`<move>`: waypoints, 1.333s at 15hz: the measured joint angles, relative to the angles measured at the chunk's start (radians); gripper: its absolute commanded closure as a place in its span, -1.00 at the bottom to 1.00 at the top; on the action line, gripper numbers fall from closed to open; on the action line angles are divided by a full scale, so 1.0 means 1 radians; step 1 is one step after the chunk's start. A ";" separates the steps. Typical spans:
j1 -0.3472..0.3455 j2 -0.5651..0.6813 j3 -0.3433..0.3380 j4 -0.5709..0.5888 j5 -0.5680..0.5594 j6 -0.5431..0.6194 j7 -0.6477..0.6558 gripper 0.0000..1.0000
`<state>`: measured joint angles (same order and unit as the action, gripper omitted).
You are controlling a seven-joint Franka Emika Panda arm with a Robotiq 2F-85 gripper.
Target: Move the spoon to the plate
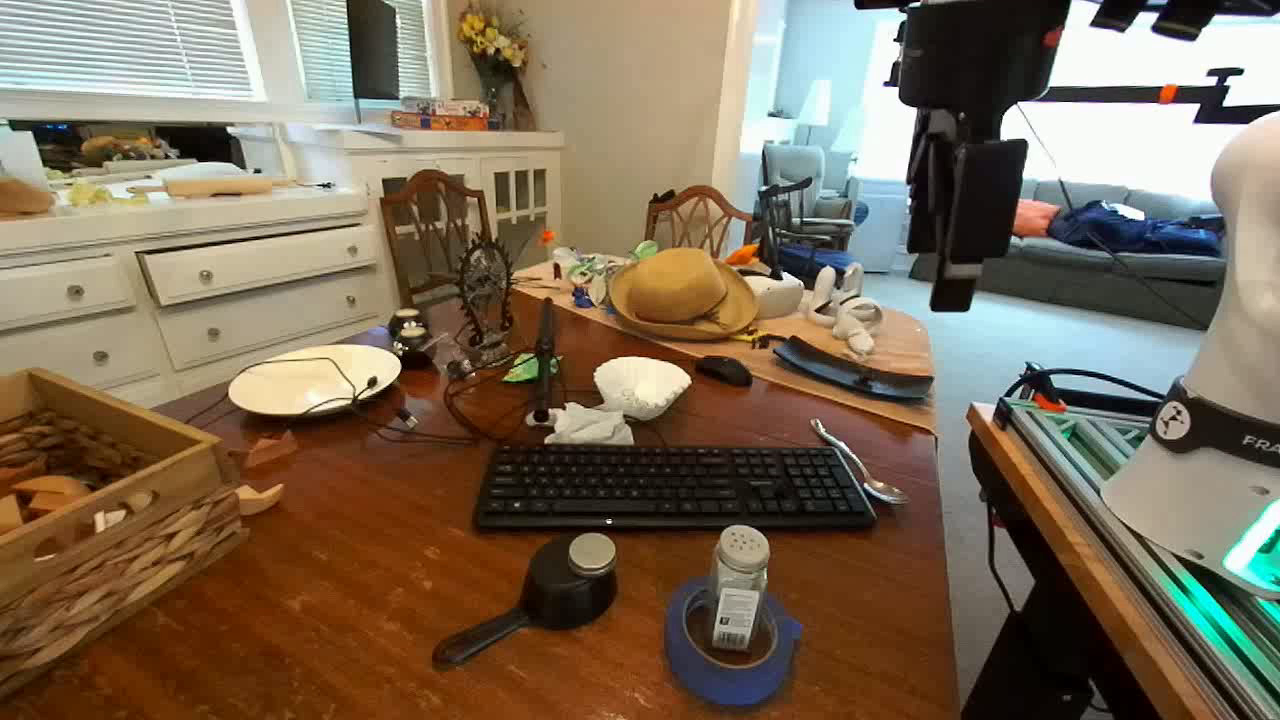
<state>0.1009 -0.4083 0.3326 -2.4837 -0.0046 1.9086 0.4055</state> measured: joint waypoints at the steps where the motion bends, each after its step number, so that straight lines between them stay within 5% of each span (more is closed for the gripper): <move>1: 0.000 0.000 0.000 0.000 0.000 0.000 0.000 -1.00; 4: 0.000 0.004 -0.009 0.000 -0.007 -0.002 0.027 -1.00; 11: -0.104 0.147 -0.048 0.000 -0.145 0.075 0.351 -1.00; 20: -0.194 0.496 -0.313 -0.011 -0.347 0.295 0.722 -1.00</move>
<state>-0.0934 0.0875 0.0194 -2.4948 -0.3514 2.2040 1.1273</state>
